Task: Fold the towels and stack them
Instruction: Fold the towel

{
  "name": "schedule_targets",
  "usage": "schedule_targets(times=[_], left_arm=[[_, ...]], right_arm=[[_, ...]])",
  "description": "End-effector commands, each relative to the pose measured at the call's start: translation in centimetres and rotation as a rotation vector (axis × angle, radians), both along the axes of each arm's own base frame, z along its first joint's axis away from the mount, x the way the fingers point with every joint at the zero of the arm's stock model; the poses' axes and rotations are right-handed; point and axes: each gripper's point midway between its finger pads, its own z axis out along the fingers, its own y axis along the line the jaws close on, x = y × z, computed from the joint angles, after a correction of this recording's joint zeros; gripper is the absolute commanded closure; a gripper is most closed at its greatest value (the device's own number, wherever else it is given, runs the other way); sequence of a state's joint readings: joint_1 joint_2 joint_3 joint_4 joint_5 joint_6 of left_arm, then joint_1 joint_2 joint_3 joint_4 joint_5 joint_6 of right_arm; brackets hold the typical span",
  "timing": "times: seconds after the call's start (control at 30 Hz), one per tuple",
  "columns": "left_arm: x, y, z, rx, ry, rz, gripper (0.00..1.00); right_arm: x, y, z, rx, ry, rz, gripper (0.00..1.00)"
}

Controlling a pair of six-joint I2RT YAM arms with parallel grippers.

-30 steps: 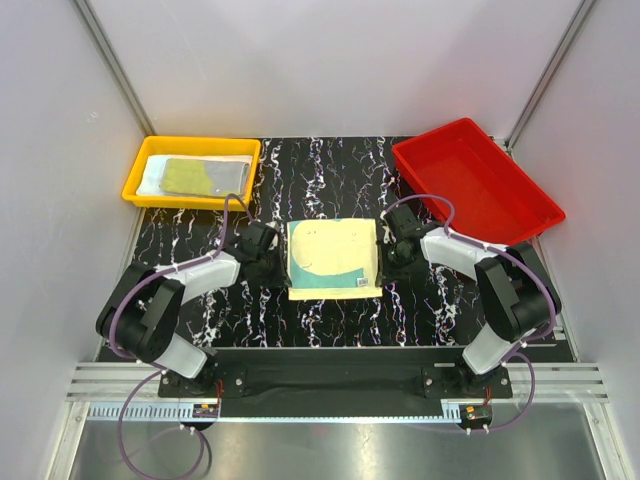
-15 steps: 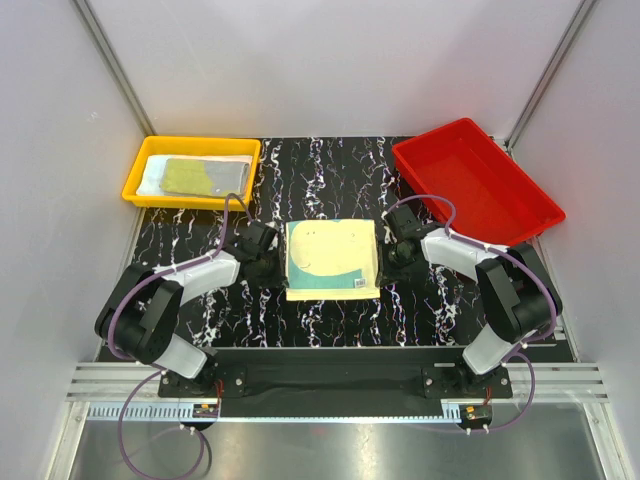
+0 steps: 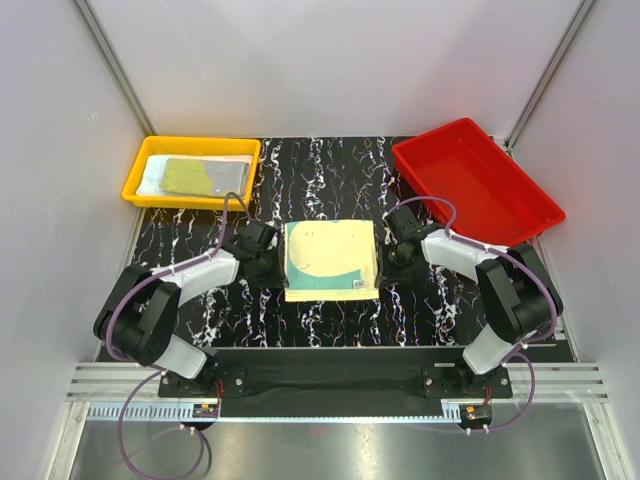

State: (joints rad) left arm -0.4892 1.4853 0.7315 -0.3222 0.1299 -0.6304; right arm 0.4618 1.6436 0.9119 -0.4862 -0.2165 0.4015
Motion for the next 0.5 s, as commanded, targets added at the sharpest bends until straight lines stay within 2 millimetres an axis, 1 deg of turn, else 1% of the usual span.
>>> schedule_targets(times=[0.0, 0.03, 0.1, 0.13, 0.23, 0.27, 0.33, 0.37, 0.4, 0.47], left_arm=[[1.3, -0.3, 2.1, -0.002, -0.058, 0.005, 0.77], [1.3, -0.3, 2.4, -0.006, -0.064, 0.006, 0.70], [1.1, -0.4, 2.6, -0.010, -0.061, 0.006, 0.65], [0.9, -0.5, 2.6, -0.016, -0.060, 0.001, 0.65], [0.5, -1.1, 2.5, -0.042, -0.050, -0.005, 0.65], [0.4, -1.2, 2.0, -0.048, -0.039, -0.004, 0.66], [0.1, -1.7, 1.7, -0.070, -0.021, -0.012, 0.68], [0.0, -1.8, 1.4, -0.072, -0.016, -0.013, 0.71], [-0.3, -1.9, 1.0, -0.068, -0.005, -0.014, 0.72], [-0.6, -1.5, 0.6, -0.043, 0.011, -0.002, 0.72]], right_arm=[[0.5, 0.8, 1.6, 0.058, -0.046, -0.011, 0.75], [0.3, 0.8, 1.6, 0.060, -0.044, -0.013, 0.75], [0.1, 0.9, 1.6, 0.059, -0.044, -0.013, 0.75], [0.2, 1.0, 1.7, 0.061, -0.048, -0.010, 0.75], [-0.1, 1.3, 1.6, 0.062, -0.042, -0.006, 0.76], [-0.3, 1.5, 1.5, 0.059, -0.038, 0.002, 0.76], [-0.4, 1.8, 1.3, 0.057, -0.036, 0.006, 0.76], [-0.5, 1.9, 1.3, 0.056, -0.033, 0.009, 0.76], [-0.6, 1.9, 1.2, 0.052, -0.033, 0.012, 0.76], [-0.7, 1.8, 1.0, 0.039, -0.026, 0.009, 0.76]])
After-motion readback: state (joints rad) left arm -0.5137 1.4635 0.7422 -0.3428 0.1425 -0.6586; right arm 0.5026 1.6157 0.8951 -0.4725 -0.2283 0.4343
